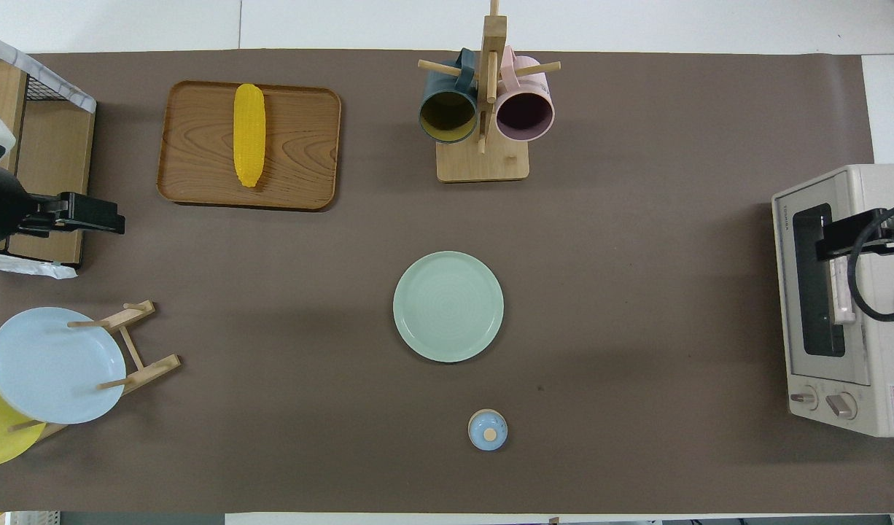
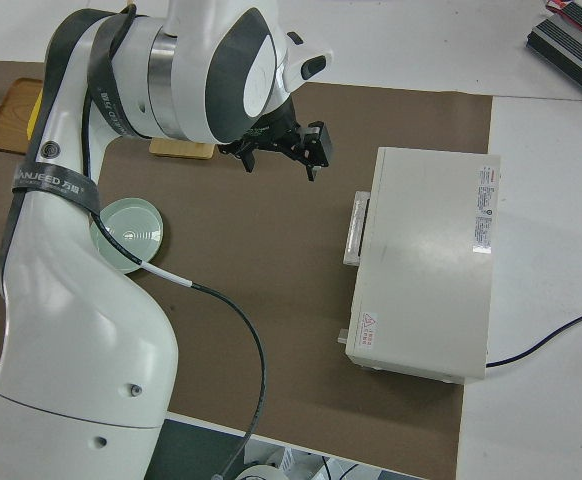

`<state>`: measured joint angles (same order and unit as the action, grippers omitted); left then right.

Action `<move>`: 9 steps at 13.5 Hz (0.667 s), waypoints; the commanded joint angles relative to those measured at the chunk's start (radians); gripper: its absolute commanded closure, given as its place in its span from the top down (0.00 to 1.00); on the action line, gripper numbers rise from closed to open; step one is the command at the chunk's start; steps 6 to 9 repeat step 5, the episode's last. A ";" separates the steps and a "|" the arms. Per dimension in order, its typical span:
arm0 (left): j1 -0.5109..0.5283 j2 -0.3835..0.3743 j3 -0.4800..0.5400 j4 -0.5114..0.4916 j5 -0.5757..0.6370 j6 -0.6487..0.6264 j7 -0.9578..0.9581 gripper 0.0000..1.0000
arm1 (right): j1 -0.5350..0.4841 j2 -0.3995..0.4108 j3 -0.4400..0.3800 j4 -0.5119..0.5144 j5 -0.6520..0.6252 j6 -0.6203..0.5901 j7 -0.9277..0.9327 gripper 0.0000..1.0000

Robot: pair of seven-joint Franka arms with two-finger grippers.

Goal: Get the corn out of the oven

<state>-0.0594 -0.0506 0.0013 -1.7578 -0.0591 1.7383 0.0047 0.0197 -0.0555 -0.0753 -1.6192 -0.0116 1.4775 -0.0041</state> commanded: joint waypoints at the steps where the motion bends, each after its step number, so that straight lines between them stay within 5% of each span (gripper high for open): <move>1: 0.016 -0.011 -0.011 -0.029 0.016 0.035 0.015 1.00 | -0.010 0.006 0.002 0.010 0.027 0.009 -0.011 1.00; 9: 0.015 -0.012 -0.012 -0.031 0.061 0.030 0.012 1.00 | -0.009 -0.003 0.000 0.002 0.027 -0.003 -0.013 1.00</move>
